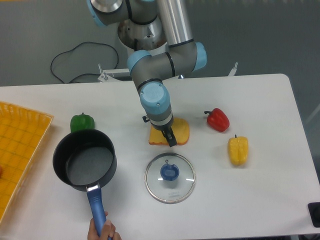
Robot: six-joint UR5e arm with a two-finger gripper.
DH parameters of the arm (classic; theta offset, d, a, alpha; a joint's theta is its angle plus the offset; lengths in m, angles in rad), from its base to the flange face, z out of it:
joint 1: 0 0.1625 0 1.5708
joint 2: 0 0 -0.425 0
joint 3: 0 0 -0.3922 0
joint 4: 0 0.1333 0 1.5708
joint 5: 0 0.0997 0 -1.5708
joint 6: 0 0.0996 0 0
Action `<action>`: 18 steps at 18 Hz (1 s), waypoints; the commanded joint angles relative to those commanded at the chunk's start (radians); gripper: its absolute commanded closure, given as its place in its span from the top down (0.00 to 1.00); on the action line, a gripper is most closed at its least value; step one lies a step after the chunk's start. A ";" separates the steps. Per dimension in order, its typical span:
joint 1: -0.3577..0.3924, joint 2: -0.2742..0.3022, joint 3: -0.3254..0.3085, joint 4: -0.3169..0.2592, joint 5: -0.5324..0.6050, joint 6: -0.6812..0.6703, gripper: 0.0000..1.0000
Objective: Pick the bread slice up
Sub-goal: 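Lower the open gripper onto the edge of the bread slice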
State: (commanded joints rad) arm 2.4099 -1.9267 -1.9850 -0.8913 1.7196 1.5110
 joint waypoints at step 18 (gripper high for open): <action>-0.009 -0.014 -0.005 0.065 0.021 0.008 0.99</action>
State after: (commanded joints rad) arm 2.4007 -1.9405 -1.9896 -0.8268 1.7411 1.5186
